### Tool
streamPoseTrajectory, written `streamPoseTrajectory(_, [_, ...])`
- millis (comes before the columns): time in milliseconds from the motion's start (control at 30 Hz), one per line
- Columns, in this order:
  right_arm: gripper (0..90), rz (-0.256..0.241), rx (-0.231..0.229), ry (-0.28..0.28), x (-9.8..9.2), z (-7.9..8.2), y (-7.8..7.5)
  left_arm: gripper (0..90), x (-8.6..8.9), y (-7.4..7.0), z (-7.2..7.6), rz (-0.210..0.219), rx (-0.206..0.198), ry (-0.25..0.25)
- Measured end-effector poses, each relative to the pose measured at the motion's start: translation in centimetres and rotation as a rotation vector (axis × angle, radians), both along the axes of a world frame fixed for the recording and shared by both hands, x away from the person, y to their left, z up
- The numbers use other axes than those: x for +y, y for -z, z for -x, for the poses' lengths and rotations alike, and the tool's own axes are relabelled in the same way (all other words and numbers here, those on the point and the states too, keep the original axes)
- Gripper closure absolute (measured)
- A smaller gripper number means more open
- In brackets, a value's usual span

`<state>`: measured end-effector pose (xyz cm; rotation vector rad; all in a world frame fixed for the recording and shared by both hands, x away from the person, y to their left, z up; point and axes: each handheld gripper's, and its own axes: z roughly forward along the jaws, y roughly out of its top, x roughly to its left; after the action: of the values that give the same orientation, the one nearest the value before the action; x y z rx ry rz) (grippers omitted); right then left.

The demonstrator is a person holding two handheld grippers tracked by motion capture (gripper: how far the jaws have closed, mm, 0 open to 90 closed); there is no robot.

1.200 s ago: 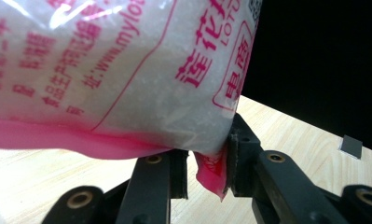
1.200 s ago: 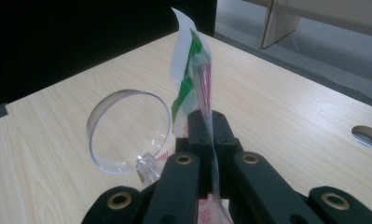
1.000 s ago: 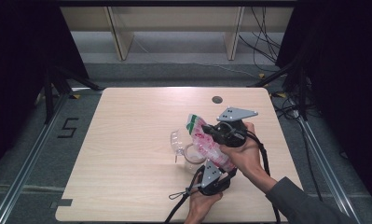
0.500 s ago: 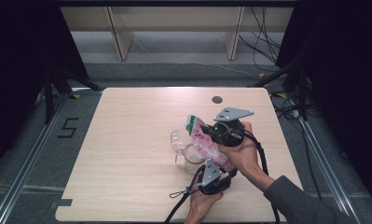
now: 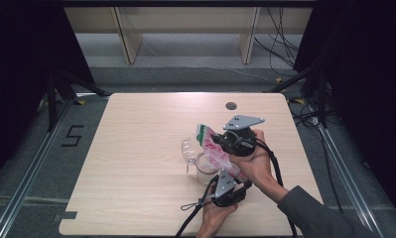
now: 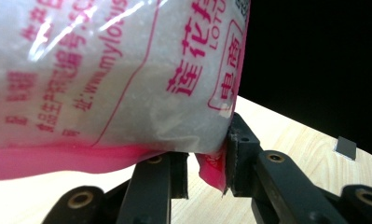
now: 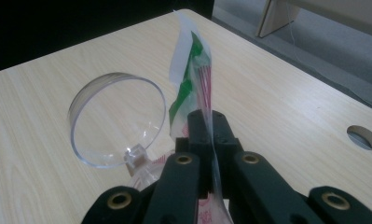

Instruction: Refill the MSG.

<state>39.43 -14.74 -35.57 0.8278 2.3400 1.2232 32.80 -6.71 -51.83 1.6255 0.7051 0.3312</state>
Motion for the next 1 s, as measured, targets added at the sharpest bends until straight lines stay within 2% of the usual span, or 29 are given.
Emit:
streamPoseTrajectory(33, [90.0,0.001,0.007,0.002,0.0,0.0,-0.1,73.3,0.0,0.0,0.0,0.003,0.002,-0.002])
streamPoseTrajectory(67, [90.0,0.000,0.017,-0.002,0.1,0.0,-0.1,73.3,0.1,-0.1,-0.1,-0.025,-0.005,0.009])
streamPoseTrajectory(100, [90.0,-0.005,0.029,0.015,0.1,0.1,-0.1,73.3,0.1,-0.2,-0.1,-0.026,-0.006,0.010])
streamPoseTrajectory(200, [90.0,0.005,0.008,0.017,0.2,0.1,-0.4,73.3,-0.1,-0.4,-0.1,-0.019,-0.012,0.004])
streamPoseTrajectory(267, [90.0,0.013,-0.003,0.012,0.2,0.0,-0.6,73.3,0.0,-0.6,-0.2,-0.030,-0.016,0.004])
streamPoseTrajectory(333, [90.0,0.002,0.008,0.024,0.5,0.2,-0.6,73.3,-0.2,-0.7,-0.2,0.003,-0.010,-0.001])
streamPoseTrajectory(367, [90.0,0.019,0.007,0.011,0.4,0.1,-0.8,73.3,-0.3,-0.7,-0.1,0.014,-0.007,-0.008])
streamPoseTrajectory(400, [90.0,0.011,0.002,0.017,0.5,0.0,-0.7,73.3,-0.4,-0.7,-0.1,0.026,-0.009,-0.004])
streamPoseTrajectory(433, [90.0,0.020,0.014,0.016,0.5,0.0,-0.8,73.3,-0.5,-0.8,-0.1,0.026,-0.005,-0.005])
streamPoseTrajectory(500, [90.0,0.029,0.007,0.002,0.6,0.0,-0.7,73.4,-0.6,-0.8,-0.1,0.027,-0.006,-0.002])
streamPoseTrajectory(633, [90.0,0.035,-0.009,0.006,0.7,-0.2,-0.5,73.4,-0.7,-0.9,0.0,0.027,-0.002,-0.010])
streamPoseTrajectory(667, [90.0,0.034,0.004,0.008,0.8,-0.1,-0.6,73.4,-0.7,-0.8,-0.1,0.040,-0.007,0.001])
streamPoseTrajectory(700, [90.0,0.049,0.004,0.004,0.8,0.0,-0.7,73.4,-0.7,-0.8,-0.1,0.038,-0.011,0.003])
streamPoseTrajectory(733, [90.0,0.044,0.003,0.009,0.8,0.0,-0.7,73.5,-0.7,-0.9,0.0,0.029,-0.007,-0.004])
streamPoseTrajectory(833, [90.0,0.044,0.014,0.014,0.8,0.0,-0.8,73.5,-0.8,-1.0,-0.1,0.039,-0.008,0.005])
streamPoseTrajectory(867, [90.0,0.052,-0.014,0.000,0.8,-0.2,-0.8,73.5,-0.8,-1.0,-0.1,0.040,-0.010,0.005])
streamPoseTrajectory(933, [90.0,0.056,-0.001,-0.008,0.8,-0.2,-0.8,73.6,-0.7,-1.1,-0.1,0.030,-0.003,-0.004])
streamPoseTrajectory(1000, [90.0,0.046,0.010,0.014,0.9,-0.1,-0.8,73.6,-0.8,-1.0,-0.2,0.049,-0.007,0.005])
